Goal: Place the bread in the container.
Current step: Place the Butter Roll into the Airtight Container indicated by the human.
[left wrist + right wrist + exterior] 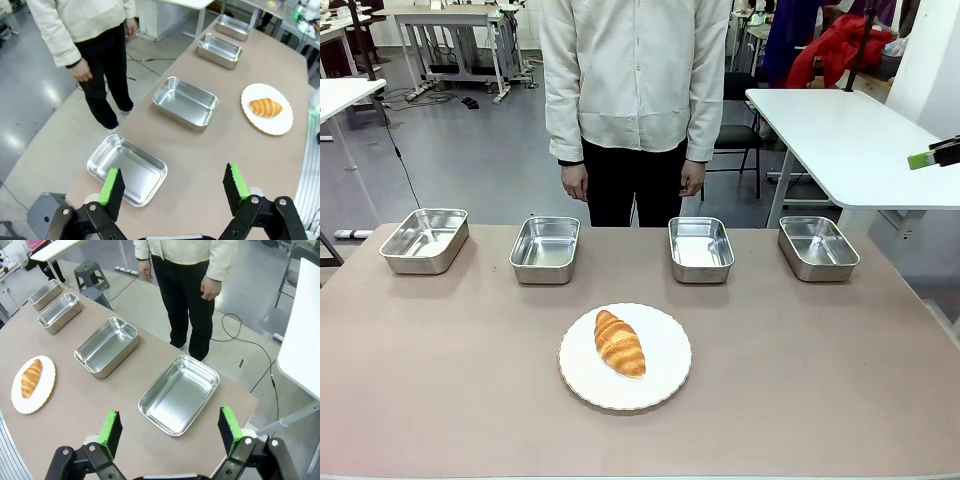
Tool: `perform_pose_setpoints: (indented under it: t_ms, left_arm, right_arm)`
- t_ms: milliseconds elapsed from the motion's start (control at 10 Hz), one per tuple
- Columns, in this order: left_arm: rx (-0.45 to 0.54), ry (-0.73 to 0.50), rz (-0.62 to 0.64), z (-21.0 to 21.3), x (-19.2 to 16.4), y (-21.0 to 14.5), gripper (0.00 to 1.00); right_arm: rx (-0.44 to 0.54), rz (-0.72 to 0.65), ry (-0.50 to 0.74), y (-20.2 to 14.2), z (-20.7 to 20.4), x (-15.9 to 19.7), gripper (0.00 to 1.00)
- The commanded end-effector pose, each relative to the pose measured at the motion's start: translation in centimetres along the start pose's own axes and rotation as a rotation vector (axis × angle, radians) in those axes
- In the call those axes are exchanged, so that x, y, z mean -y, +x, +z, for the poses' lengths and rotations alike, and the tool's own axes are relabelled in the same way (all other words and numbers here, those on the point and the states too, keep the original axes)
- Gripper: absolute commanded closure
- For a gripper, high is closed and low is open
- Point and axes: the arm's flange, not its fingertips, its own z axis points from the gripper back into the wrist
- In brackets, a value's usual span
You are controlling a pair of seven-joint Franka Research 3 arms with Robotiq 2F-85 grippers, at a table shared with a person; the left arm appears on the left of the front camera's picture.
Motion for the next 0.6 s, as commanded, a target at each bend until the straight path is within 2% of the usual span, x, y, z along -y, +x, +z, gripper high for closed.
perform_pose_setpoints:
  t_ms: [0, 500]
  left_arm:
    - [0.005, -0.011, -0.003, 0.27, 0.19, -0.06, 0.0]
    - [0.005, -0.011, -0.003, 0.27, 0.19, -0.06, 0.0]
  right_arm:
    - [0.007, 0.004, 0.004, 0.14, -0.03, -0.12, 0.0]
    - [0.007, 0.004, 0.004, 0.14, -0.03, -0.12, 0.0]
